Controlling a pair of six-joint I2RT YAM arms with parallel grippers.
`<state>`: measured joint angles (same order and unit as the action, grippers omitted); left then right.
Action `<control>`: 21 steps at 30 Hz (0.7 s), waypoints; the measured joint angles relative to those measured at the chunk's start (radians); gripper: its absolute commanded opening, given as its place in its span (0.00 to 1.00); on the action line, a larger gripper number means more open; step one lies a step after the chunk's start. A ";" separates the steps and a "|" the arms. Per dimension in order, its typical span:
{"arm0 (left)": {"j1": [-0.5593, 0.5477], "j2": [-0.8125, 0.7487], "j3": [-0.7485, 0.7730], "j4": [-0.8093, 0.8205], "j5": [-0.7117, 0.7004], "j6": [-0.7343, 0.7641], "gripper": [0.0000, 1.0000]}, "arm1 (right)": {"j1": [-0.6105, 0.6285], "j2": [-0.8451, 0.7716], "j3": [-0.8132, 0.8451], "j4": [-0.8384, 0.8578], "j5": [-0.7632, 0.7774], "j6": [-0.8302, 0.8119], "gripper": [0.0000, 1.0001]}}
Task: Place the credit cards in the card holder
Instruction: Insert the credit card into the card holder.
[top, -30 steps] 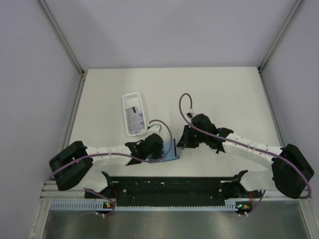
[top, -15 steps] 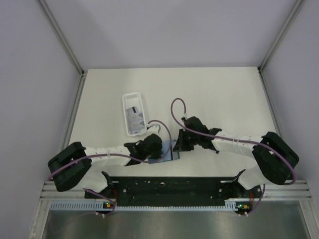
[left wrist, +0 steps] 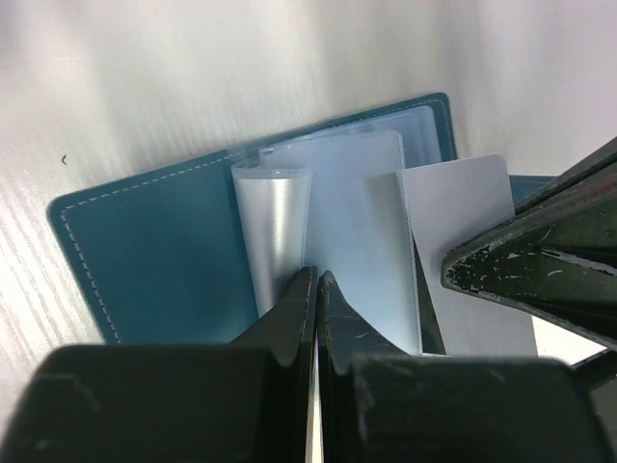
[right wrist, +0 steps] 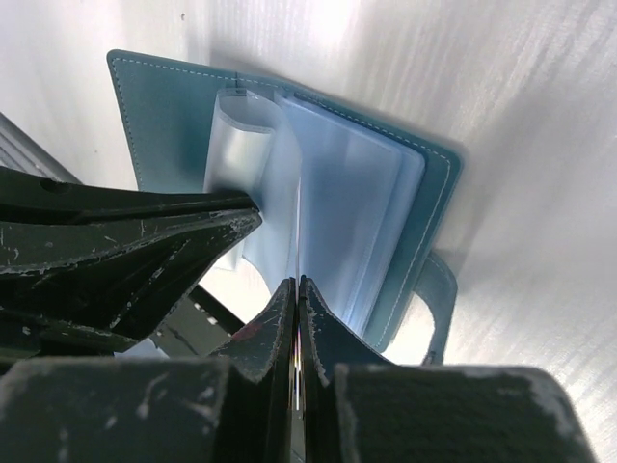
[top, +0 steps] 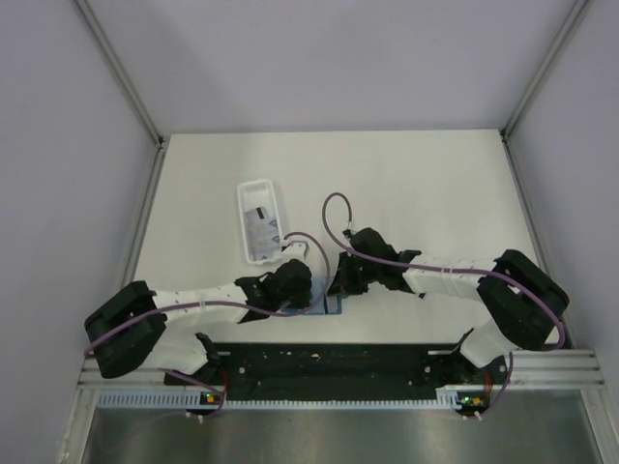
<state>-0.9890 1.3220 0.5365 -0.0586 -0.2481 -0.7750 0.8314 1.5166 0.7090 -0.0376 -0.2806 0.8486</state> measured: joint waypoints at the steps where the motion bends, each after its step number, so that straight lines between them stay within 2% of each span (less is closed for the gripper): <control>1: 0.000 -0.008 0.000 -0.007 -0.001 0.003 0.00 | 0.000 0.000 0.000 0.006 -0.003 0.002 0.00; 12: 0.000 -0.118 0.025 -0.085 -0.046 0.018 0.00 | 0.011 0.000 0.007 0.054 -0.022 0.021 0.00; 21: 0.013 -0.293 0.025 -0.175 -0.140 0.011 0.00 | 0.023 0.011 0.042 0.089 -0.042 0.045 0.00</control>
<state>-0.9764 1.0286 0.5613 -0.2340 -0.3882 -0.7643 0.8539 1.5272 0.7506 0.0509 -0.3229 0.8932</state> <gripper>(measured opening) 0.012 0.006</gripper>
